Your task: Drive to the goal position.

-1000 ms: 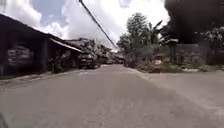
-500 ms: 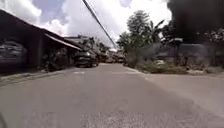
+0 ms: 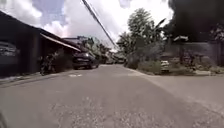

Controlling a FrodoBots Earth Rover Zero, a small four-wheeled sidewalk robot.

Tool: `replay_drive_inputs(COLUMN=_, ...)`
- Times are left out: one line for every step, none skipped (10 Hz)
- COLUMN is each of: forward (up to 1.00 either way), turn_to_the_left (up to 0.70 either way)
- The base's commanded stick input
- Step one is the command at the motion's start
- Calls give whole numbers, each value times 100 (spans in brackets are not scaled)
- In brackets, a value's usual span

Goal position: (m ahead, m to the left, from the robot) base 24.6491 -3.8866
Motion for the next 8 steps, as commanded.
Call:
replay_drive_inputs(forward=100, turn_to_the_left=0)
replay_drive_inputs(forward=100, turn_to_the_left=0)
replay_drive_inputs(forward=100, turn_to_the_left=0)
replay_drive_inputs(forward=100, turn_to_the_left=0)
replay_drive_inputs(forward=100, turn_to_the_left=0)
replay_drive_inputs(forward=100, turn_to_the_left=0)
replay_drive_inputs(forward=100, turn_to_the_left=0)
replay_drive_inputs(forward=100, turn_to_the_left=0)
